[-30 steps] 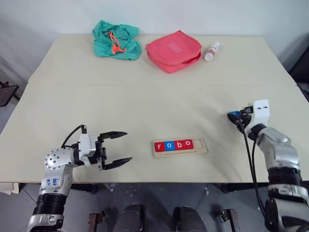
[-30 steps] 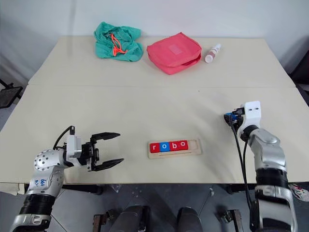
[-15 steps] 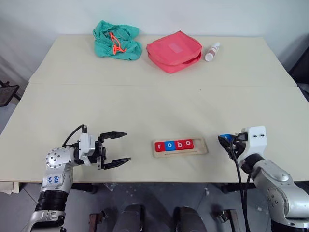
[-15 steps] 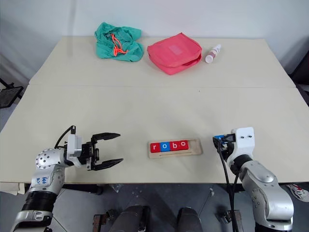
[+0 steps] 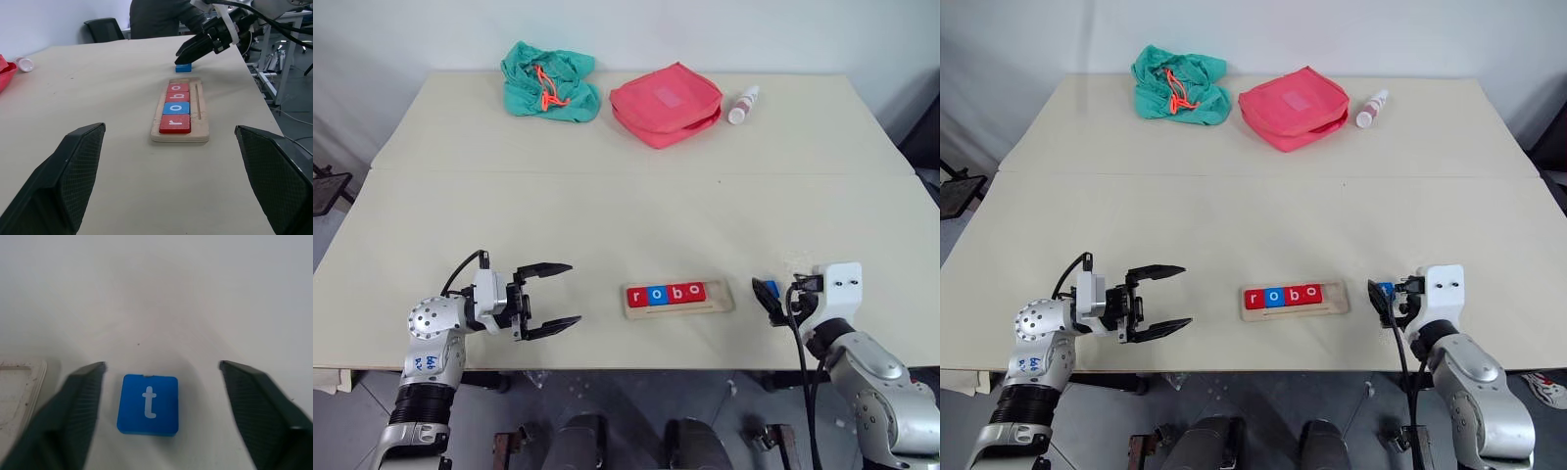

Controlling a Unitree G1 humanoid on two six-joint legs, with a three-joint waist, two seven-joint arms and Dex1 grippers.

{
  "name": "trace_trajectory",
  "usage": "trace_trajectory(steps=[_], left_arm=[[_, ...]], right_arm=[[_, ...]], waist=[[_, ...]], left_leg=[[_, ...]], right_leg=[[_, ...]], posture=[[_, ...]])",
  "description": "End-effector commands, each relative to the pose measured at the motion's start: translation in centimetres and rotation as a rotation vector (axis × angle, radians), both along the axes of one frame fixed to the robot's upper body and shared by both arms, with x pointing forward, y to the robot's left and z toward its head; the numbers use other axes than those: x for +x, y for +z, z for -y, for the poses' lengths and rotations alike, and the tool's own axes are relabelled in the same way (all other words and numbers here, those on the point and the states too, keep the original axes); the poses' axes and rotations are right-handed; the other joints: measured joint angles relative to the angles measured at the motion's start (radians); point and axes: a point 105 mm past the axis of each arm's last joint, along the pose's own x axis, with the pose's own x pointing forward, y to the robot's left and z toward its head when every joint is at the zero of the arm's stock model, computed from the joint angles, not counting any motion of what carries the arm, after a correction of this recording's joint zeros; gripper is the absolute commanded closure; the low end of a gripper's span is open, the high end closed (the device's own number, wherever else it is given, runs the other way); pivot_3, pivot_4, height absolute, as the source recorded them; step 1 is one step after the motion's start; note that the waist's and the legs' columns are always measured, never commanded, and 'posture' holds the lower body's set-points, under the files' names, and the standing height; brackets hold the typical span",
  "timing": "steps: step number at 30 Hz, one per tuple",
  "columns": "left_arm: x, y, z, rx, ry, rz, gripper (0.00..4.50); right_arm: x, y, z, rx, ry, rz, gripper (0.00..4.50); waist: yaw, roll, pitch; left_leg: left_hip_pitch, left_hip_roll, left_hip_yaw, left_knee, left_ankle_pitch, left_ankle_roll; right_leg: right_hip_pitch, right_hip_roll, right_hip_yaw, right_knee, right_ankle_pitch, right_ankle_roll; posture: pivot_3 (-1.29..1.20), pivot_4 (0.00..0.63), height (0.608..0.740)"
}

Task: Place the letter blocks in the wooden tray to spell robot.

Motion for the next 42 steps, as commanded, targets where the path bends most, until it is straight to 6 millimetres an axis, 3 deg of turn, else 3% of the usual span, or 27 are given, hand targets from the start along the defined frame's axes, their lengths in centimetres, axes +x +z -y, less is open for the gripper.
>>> trace_trajectory(steps=[1,5,13,20,28,36,39,42], left_arm=[[-0.3,0.5,-0.6,-0.011,0.018,0.030,0.00],[-0.4,0.4,-0.6,-0.008,0.016,0.028,0.00],[-0.5,0.0,-0.6,0.005,0.016,0.033,0.00],[-1.0,-0.1,-0.8,0.010,-0.020,0.006,0.00],[-1.6,-0.1,-1.2,0.019,0.001,0.015,0.00],[-2.2,-0.1,-1.4,0.015,0.048,0.023,0.00],[-2.2,-0.1,-1.4,0.015,0.056,0.024,0.00],[-2.2,-0.1,-1.4,0.013,0.062,0.026,0.00]], right_arm=[[-0.7,0.8,0.6,-0.058,0.068,0.025,0.02],[-1.2,1.0,0.4,-0.131,0.209,-0.003,0.02],[-0.7,2.9,0.7,-0.399,0.664,-0.092,0.02],[0.4,2.0,1.6,-0.611,0.967,-0.215,0.02],[3.2,1.8,2.6,-0.738,1.082,-0.271,0.02],[4.7,1.5,2.5,-0.751,1.138,-0.296,0.02],[4.6,1.5,2.4,-0.736,1.157,-0.311,0.60],[4.5,1.4,2.5,-0.743,1.165,-0.324,1.62]], waist=[[0.001,0.000,0.000],[0.001,0.000,0.000],[0.000,0.000,0.000],[0.001,0.000,0.000],[-0.002,0.000,0.000],[-0.003,0.000,0.000],[-0.002,0.000,0.000],[-0.002,0.000,0.000]], left_leg=[[0.000,0.000,0.000,0.000,0.000,0.000],[0.000,0.000,0.000,0.000,0.000,0.000],[0.001,0.001,0.002,0.001,0.000,0.001],[0.001,0.000,0.001,0.002,0.000,0.001],[0.000,0.001,0.000,0.002,0.000,0.001],[0.000,0.001,-0.001,0.003,0.000,0.000],[0.000,0.001,-0.001,0.003,0.000,0.000],[0.000,0.001,-0.001,0.003,0.000,0.000]], right_leg=[[0.000,0.000,0.000,0.000,0.000,0.000],[0.000,0.000,0.000,0.000,0.000,0.000],[0.002,0.000,0.000,-0.002,0.000,0.000],[0.003,0.000,-0.002,-0.003,0.000,0.000],[0.003,0.000,-0.004,-0.004,0.000,0.000],[0.003,0.000,-0.005,-0.004,0.000,0.000],[0.004,0.000,-0.005,-0.004,0.000,0.000],[0.004,0.000,-0.004,-0.004,0.000,0.000]], posture=[[0.00,0.150,0.740],[0.00,0.150,0.740],[0.00,0.150,0.740],[0.00,0.150,0.740],[0.00,0.150,0.740],[0.00,0.150,0.740],[0.00,0.150,0.740],[0.00,0.150,0.740]])
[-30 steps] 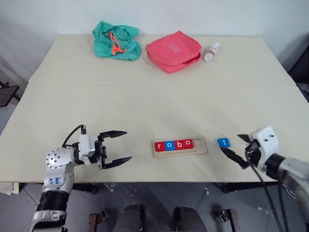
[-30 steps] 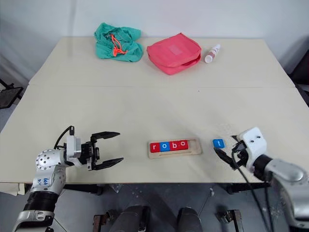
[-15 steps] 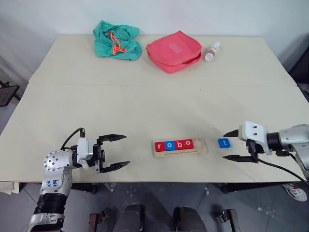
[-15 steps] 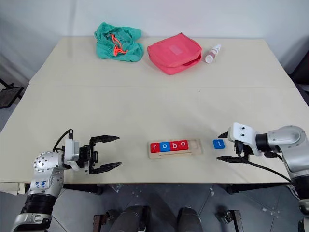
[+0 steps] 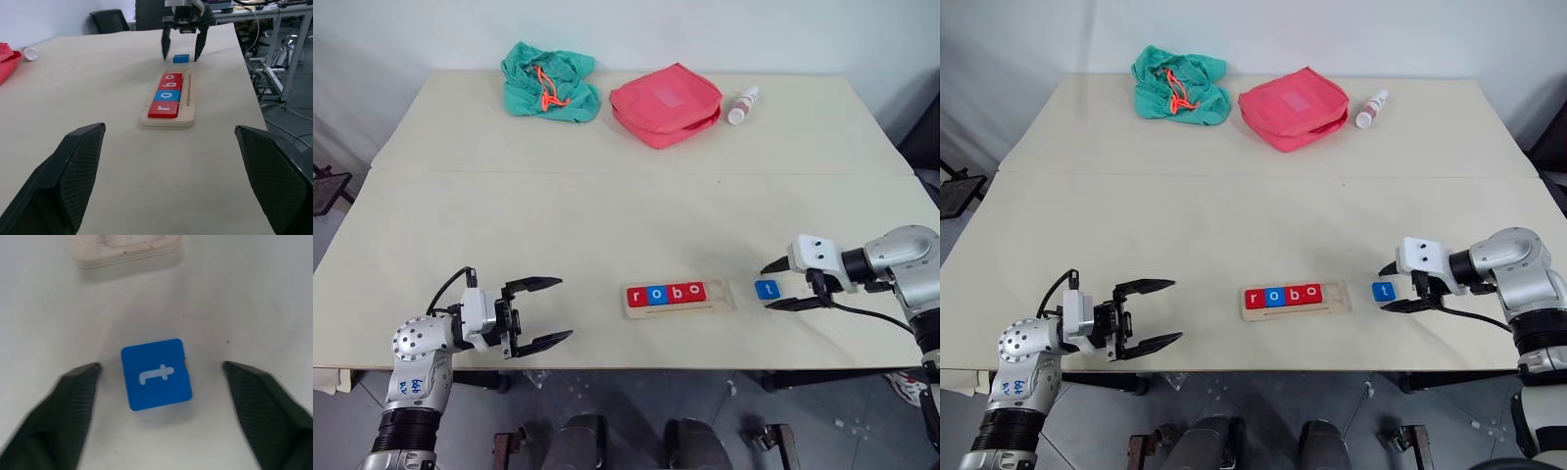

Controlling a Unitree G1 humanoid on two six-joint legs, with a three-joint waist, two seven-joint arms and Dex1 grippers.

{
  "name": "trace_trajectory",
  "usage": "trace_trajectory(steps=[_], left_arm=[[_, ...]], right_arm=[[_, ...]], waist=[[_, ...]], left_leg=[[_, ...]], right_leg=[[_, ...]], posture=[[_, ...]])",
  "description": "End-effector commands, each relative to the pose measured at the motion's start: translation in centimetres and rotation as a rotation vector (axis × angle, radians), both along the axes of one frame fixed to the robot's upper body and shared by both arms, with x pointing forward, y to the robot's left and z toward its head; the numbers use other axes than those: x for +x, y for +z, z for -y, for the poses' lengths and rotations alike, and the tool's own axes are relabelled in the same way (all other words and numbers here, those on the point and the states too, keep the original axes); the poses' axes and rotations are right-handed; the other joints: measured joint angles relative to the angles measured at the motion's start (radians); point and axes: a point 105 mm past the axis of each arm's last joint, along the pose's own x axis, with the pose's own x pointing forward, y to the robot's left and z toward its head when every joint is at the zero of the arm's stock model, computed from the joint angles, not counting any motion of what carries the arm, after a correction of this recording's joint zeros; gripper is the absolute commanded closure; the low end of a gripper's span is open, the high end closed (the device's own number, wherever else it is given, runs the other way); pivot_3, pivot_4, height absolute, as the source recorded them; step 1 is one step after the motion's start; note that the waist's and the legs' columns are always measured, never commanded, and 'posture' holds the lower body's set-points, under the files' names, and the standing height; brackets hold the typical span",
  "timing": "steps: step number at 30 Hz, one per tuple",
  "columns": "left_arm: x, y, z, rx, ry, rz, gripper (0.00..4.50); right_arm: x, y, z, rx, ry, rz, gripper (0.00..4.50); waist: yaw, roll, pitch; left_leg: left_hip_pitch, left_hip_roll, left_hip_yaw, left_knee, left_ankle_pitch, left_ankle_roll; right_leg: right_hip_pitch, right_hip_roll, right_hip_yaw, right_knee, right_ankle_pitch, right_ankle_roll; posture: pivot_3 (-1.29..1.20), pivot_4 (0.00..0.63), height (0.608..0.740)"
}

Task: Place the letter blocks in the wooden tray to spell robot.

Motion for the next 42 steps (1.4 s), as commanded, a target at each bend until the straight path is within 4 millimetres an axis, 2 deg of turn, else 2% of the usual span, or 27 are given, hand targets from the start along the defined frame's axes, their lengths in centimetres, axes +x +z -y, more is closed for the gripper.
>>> trace_trajectory(steps=[1,4,5,10,14,21,27,34,41,42], left_arm=[[-0.3,0.8,-0.2,0.001,0.010,0.039,0.00],[-0.1,0.7,0.0,-0.002,0.009,0.040,0.00],[0.0,0.7,0.0,-0.004,0.007,0.041,0.00],[0.5,0.8,0.1,-0.005,0.004,0.042,0.00],[1.1,1.0,0.3,-0.007,-0.002,0.047,0.00],[1.8,1.1,1.0,-0.018,-0.021,0.059,0.00],[1.7,1.2,1.0,-0.017,-0.018,0.067,0.00],[1.2,1.1,0.9,-0.017,0.000,0.070,0.00],[0.9,1.0,0.9,-0.018,0.012,0.068,0.00],[0.9,1.0,0.9,-0.019,0.014,0.067,0.00]], right_arm=[[0.1,0.1,0.2,-0.013,0.001,-0.005,1.99],[0.3,0.6,0.0,0.008,-0.010,0.014,3.01],[0.4,1.1,-0.2,0.021,-0.018,0.030,3.05],[0.8,4.0,-1.5,0.113,-0.059,0.085,3.05],[-0.5,5.2,-3.3,0.139,-0.043,0.038,3.05],[-1.5,4.3,-6.2,0.109,0.006,-0.037,3.05],[-1.1,3.4,-8.1,0.105,0.062,-0.046,3.05],[-0.5,3.1,-8.8,0.097,0.087,-0.046,3.05],[-0.3,2.7,-8.6,0.079,0.100,-0.049,3.05],[-0.4,2.6,-8.6,0.076,0.105,-0.053,2.70]], waist=[[0.000,0.000,0.000],[0.000,0.000,0.000],[0.000,0.000,0.000],[0.001,0.001,0.000],[0.004,0.001,0.000],[0.003,0.000,0.000],[0.001,0.000,0.000],[0.002,0.000,0.000],[0.001,0.000,0.000],[0.001,0.000,0.000]], left_leg=[[0.000,0.000,0.000,0.000,0.000,0.000],[0.000,0.000,0.000,0.000,0.000,0.000],[0.000,0.000,0.000,0.000,0.000,0.000],[0.000,0.000,0.000,0.000,0.000,0.000],[-0.001,0.000,-0.001,0.000,0.000,0.000],[-0.001,0.000,-0.001,0.000,0.000,0.000],[-0.001,0.000,-0.001,0.000,0.000,0.000],[-0.001,-0.001,-0.001,0.000,0.000,0.000],[-0.001,-0.001,-0.001,0.000,0.000,0.000],[-0.001,0.000,-0.001,0.000,0.000,0.000]], right_leg=[[0.000,0.000,0.000,0.000,0.000,0.000],[0.000,0.000,0.000,0.000,0.000,0.000],[0.000,0.000,0.000,0.000,0.000,0.000],[-0.001,0.000,0.000,0.000,0.000,0.000],[-0.001,0.000,0.000,0.001,0.000,0.000],[-0.001,0.000,0.000,0.001,0.000,0.000],[-0.001,0.000,0.000,0.001,0.000,0.000],[-0.001,0.000,0.000,0.001,0.000,0.000],[-0.002,0.000,0.000,0.001,0.000,0.000],[-0.002,0.000,0.000,0.001,0.000,0.000]], posture=[[0.00,0.150,0.740],[0.00,0.150,0.740],[0.00,0.150,0.740],[0.00,0.150,0.740],[0.00,0.150,0.740],[0.00,0.150,0.740],[0.00,0.150,0.740],[0.00,0.150,0.740],[0.00,0.150,0.740],[0.00,0.150,0.740]])
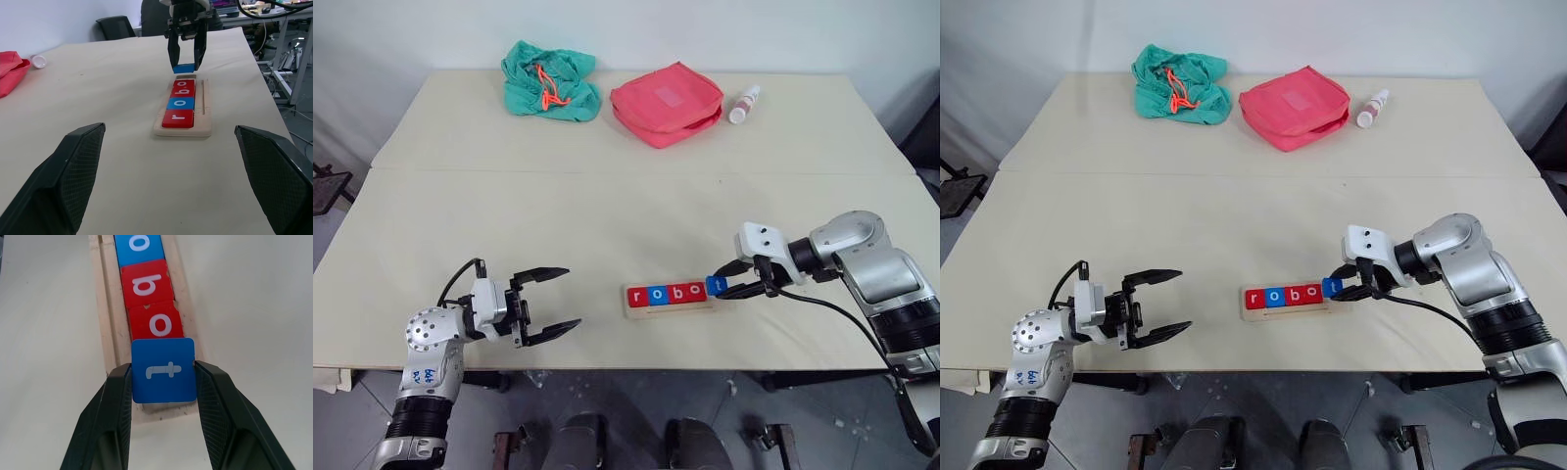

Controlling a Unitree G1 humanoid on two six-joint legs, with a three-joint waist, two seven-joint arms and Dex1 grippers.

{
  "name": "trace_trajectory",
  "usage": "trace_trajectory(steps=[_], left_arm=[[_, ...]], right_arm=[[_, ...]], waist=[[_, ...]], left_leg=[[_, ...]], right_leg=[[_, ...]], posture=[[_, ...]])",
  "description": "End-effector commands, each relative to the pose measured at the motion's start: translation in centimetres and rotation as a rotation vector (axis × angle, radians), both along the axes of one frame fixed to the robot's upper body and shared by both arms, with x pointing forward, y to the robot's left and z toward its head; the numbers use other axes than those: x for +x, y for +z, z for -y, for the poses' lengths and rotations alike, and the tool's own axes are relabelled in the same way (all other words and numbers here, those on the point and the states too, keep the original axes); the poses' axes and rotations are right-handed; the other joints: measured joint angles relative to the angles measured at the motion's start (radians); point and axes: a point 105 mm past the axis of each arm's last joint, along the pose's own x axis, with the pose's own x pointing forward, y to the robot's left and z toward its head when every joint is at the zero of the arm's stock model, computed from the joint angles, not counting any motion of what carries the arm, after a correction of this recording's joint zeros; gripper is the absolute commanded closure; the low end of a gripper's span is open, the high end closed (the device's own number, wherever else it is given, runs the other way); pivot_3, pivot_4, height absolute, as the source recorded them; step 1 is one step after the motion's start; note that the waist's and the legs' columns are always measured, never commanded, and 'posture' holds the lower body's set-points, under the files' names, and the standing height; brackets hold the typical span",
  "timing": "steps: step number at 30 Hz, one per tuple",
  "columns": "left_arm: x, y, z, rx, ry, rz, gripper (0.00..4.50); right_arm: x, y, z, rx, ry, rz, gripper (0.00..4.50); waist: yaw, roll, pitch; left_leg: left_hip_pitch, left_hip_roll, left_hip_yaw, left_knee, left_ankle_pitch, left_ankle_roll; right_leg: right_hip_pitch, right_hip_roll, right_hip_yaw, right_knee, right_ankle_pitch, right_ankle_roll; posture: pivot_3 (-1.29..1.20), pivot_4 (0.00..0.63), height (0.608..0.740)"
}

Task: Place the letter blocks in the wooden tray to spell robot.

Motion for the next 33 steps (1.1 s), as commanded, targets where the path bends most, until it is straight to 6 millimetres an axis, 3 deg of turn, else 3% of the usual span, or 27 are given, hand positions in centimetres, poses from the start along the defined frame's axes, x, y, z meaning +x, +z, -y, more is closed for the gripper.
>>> trace_trajectory(steps=[1,8,12,22,26,29,33], left_arm=[[-0.3,0.6,-0.1,0.002,0.010,0.038,0.00],[-0.3,0.6,-0.1,0.000,0.013,0.037,0.00],[-0.2,0.6,0.1,-0.004,0.012,0.036,0.00],[0.8,1.2,-0.4,-0.009,0.116,0.031,0.00],[1.7,2.2,-1.6,-0.034,0.230,-0.001,0.00],[1.0,2.5,-2.4,-0.031,0.204,-0.005,0.00],[1.0,2.8,-3.5,-0.026,0.213,0.005,0.00]], right_arm=[[0.1,0.5,-0.1,-0.012,0.029,0.025,2.33],[-0.4,1.1,-0.3,0.017,0.036,0.031,0.09],[-0.4,1.4,-0.1,0.025,0.012,0.042,0.04],[-1.1,2.2,3.0,0.148,-0.139,0.086,0.04],[-2.1,3.5,6.0,0.289,-0.156,0.115,0.04],[-2.7,2.8,9.3,0.261,-0.154,0.142,0.04],[-2.9,2.6,11.5,0.299,-0.170,0.164,0.04]], waist=[[0.000,0.000,0.000],[0.000,0.000,0.000],[0.001,0.000,0.000],[0.003,0.000,0.000],[0.006,0.000,0.000],[0.004,0.000,0.000],[0.001,0.000,0.000]], left_leg=[[0.000,0.000,0.000,0.000,0.000,0.000],[0.000,0.000,0.000,0.000,0.000,0.000],[0.000,0.000,0.000,0.000,0.000,0.000],[0.000,0.000,0.000,0.000,0.000,0.000],[0.000,0.000,0.000,0.000,0.000,0.000],[0.000,0.000,0.001,0.000,0.000,0.000],[0.000,0.000,0.001,-0.001,0.000,0.000]], right_leg=[[0.000,0.000,0.000,0.000,0.000,0.000],[0.000,0.000,0.000,0.000,0.000,0.000],[0.000,0.000,0.000,0.000,0.000,0.000],[0.000,0.000,0.000,0.000,0.000,0.000],[0.001,0.000,0.000,0.000,0.000,0.000],[0.001,0.000,0.000,-0.001,0.000,0.000],[0.001,0.000,0.000,-0.002,0.000,0.000]], posture=[[0.00,0.150,0.740],[0.00,0.150,0.740],[0.00,0.150,0.740],[0.00,0.150,0.740],[0.00,0.150,0.740],[0.00,0.150,0.740],[0.00,0.150,0.740]])
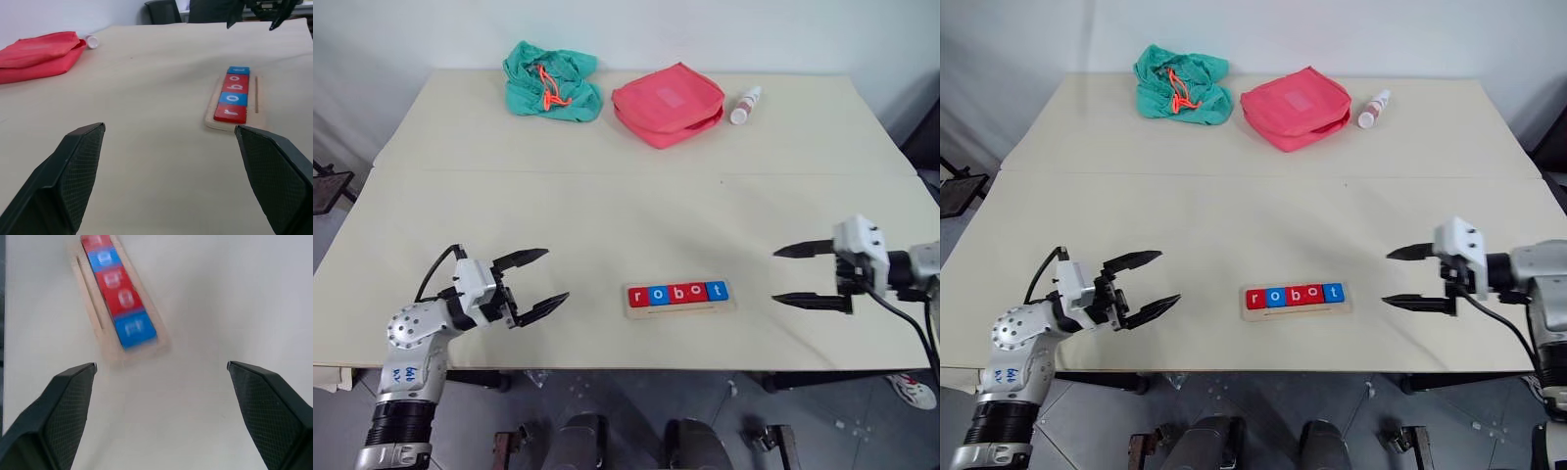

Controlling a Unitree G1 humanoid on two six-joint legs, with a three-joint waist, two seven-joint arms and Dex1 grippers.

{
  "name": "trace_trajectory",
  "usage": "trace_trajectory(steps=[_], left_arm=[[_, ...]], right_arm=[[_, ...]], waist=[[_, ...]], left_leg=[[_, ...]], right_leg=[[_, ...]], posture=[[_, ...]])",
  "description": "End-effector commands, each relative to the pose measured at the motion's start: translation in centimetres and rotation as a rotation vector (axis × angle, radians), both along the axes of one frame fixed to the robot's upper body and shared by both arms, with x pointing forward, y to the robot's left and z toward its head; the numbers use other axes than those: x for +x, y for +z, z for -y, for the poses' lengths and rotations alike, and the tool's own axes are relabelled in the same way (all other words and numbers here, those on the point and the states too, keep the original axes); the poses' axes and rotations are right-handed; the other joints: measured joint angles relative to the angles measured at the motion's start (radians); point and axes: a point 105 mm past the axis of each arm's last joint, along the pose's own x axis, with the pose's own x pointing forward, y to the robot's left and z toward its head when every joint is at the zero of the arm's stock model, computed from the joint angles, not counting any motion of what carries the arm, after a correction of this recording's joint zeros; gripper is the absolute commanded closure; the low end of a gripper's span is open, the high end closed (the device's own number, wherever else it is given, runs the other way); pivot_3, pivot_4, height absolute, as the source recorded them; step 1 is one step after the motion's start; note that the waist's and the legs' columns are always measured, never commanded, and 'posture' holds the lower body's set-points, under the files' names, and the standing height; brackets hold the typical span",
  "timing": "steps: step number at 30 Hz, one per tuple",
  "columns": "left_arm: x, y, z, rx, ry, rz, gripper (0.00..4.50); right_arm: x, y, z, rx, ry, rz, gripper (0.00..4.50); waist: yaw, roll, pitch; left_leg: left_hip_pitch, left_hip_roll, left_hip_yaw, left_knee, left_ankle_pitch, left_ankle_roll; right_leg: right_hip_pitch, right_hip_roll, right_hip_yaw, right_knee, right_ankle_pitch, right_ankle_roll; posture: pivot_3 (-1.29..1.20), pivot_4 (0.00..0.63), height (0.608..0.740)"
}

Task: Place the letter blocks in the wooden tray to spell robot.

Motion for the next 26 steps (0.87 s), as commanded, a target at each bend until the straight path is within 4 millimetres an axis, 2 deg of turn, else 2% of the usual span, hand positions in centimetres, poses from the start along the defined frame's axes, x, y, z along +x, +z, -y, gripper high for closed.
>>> trace_trajectory(steps=[1,6,9,12,20,23,26], left_arm=[[-0.1,1.1,-1.1,-0.011,0.009,0.047,0.00],[0.8,2.5,-1.9,-0.141,0.036,0.104,0.00],[0.7,2.3,-2.1,-0.152,0.019,0.088,0.00],[0.6,2.3,-2.4,-0.151,0.007,0.083,0.00],[0.0,1.9,-2.8,-0.125,-0.070,0.035,0.00],[-0.1,1.9,-2.9,-0.104,-0.093,0.023,0.00],[-0.4,2.0,-2.8,-0.088,-0.132,0.040,0.00]], right_arm=[[-0.5,1.1,1.8,0.044,0.017,0.059,0.04],[-1.0,1.3,2.6,0.221,0.001,0.077,0.04],[-0.8,1.5,3.0,0.273,-0.013,0.109,0.04],[-1.1,0.9,3.2,0.246,-0.006,0.126,0.04],[-1.6,0.7,2.3,0.216,0.083,0.183,0.04],[-1.9,0.4,2.1,0.185,0.113,0.157,0.66],[-2.4,-0.3,2.4,0.129,0.127,0.115,1.70]], waist=[[-0.002,0.000,0.000],[-0.001,0.000,0.000],[-0.002,0.000,0.000],[-0.002,0.000,0.000],[-0.002,0.000,0.000],[-0.002,0.000,0.000],[-0.001,0.000,0.000]], left_leg=[[0.000,0.000,0.000,0.000,0.000,0.000],[0.000,0.001,0.000,0.001,0.000,0.000],[0.000,0.000,0.000,0.001,0.000,0.000],[0.000,0.001,0.000,0.000,0.000,0.000],[0.000,0.001,0.000,0.001,0.000,0.000],[0.000,0.001,0.000,0.001,0.000,0.000],[0.000,0.001,0.000,0.001,0.000,0.000]], right_leg=[[0.000,0.000,0.000,0.000,0.000,0.000],[0.000,0.000,-0.001,0.000,0.000,0.000],[0.001,0.000,-0.001,0.000,0.000,0.000],[0.001,0.000,-0.002,0.000,0.000,0.000],[0.001,0.000,-0.002,0.000,0.000,0.000],[0.001,0.000,-0.002,0.000,0.000,0.000],[0.001,0.000,-0.002,0.000,0.000,0.000]], posture=[[0.00,0.150,0.740],[0.00,0.150,0.740],[0.00,0.150,0.740],[0.00,0.150,0.740],[0.00,0.150,0.740],[0.00,0.150,0.740],[0.00,0.150,0.740]])
